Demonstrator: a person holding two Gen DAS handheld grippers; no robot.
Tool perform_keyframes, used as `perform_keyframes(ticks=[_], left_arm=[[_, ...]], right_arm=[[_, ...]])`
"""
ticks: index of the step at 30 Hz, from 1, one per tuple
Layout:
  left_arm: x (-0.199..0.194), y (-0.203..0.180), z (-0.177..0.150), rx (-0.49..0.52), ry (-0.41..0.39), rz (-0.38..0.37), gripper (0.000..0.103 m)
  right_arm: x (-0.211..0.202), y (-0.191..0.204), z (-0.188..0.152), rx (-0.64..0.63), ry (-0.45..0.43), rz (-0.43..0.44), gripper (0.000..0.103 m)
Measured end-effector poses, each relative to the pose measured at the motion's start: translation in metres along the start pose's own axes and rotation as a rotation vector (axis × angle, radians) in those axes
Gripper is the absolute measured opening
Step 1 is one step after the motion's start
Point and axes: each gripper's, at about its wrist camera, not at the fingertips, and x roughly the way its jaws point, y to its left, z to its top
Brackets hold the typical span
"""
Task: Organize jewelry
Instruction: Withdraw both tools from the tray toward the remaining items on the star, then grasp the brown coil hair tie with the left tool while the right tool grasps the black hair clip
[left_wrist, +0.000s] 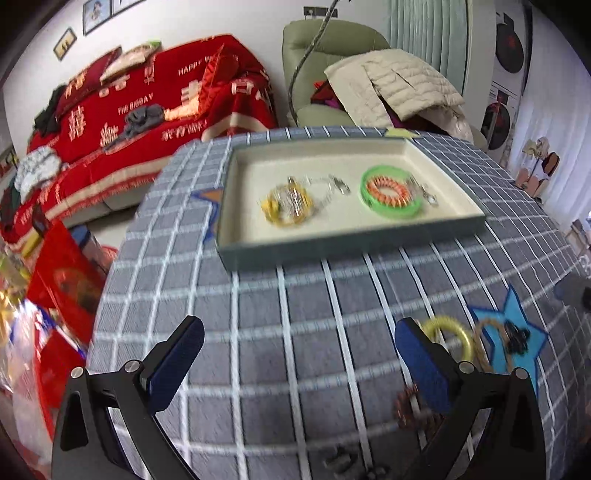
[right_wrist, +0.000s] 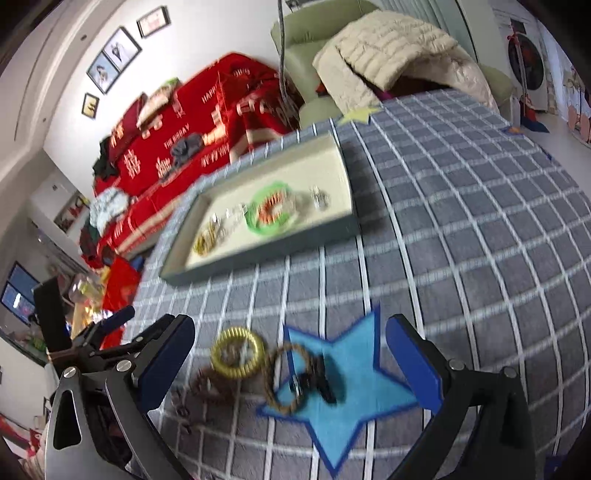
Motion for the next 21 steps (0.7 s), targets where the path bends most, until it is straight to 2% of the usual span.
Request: perform_keyframes(ticks=[12, 21], left_arm=[[-0.006, -0.020, -0.032, 0.010, 0.036, -0.038, 0.103], [-0.001, -0.014, -0.016, -0.049, 0.066, -0.113, 0.103]], right_arm=[[-0.004, -0.014, -0.040, 0.034, 0.063, -0.092, 0.103], [-0.005, -0.005, -0.041, -0.023, 0.049, -0.128, 0.100]])
